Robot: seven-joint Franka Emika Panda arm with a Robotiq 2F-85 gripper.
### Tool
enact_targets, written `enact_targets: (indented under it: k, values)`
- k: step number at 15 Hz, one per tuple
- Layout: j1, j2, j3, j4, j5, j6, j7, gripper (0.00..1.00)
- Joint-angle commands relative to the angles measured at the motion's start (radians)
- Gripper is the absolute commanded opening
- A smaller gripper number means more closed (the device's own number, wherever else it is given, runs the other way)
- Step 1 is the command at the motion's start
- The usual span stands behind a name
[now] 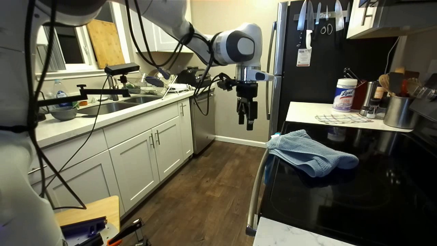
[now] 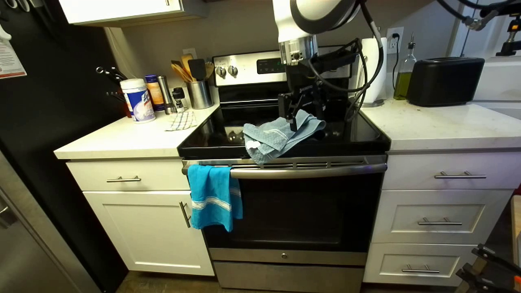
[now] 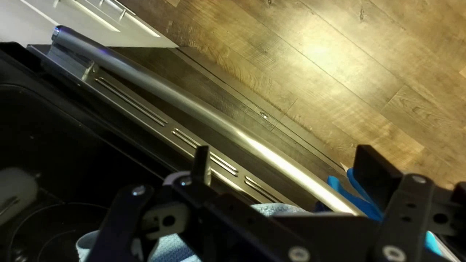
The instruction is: Hang the light blue towel on the handle of the oven door.
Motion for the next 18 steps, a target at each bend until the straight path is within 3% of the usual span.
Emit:
enact_targets:
  k: [1,3,4,13,18]
  values:
    - [0.037,0.041,-0.036,0.015,-0.072,0.057,0.056,1.0]
    - [0.049,0.053,-0.049,0.019,-0.106,0.082,0.074,1.0]
    - [0.038,0.044,-0.041,0.011,-0.064,0.059,0.035,1.0]
    - [0.041,0.051,-0.044,0.013,-0.067,0.062,0.037,1.0]
    - [0.03,0.123,-0.047,0.064,-0.04,0.15,0.032,1.0]
